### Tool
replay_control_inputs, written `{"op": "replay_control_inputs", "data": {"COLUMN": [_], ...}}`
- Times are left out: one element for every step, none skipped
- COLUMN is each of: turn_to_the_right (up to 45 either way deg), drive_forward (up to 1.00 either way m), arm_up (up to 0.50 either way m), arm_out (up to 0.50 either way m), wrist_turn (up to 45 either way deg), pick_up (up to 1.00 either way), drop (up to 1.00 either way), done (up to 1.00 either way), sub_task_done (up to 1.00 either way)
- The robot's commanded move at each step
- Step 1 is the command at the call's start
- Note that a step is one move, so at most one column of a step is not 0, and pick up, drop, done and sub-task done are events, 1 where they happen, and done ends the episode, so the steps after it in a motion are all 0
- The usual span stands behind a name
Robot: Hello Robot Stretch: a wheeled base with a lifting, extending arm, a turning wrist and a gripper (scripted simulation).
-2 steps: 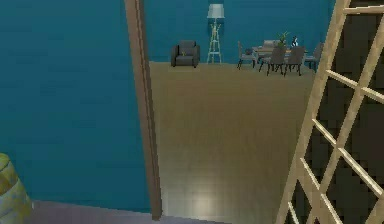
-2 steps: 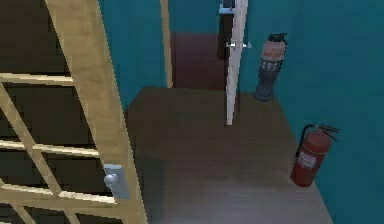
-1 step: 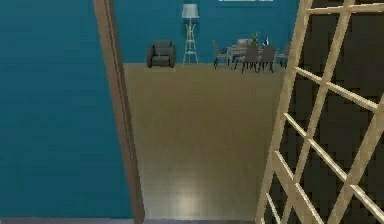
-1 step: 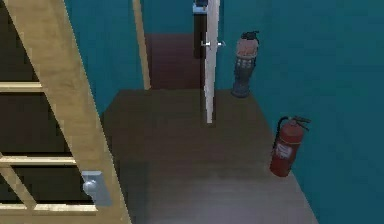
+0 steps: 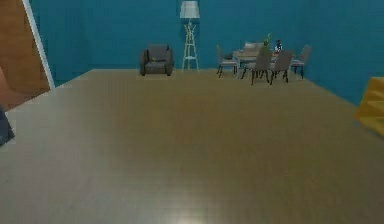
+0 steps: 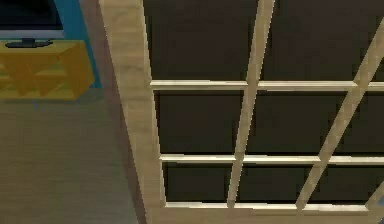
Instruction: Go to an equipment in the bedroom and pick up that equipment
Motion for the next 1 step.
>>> {"op": "replay_control_inputs", "data": {"turn_to_the_right": [0.0], "drive_forward": [0.30], "arm_up": [0.00], "arm_out": [0.00], "wrist_turn": [0.0], "pick_up": [0.00], "drop": [0.00], "done": [0.00], "sub_task_done": [0.00]}}
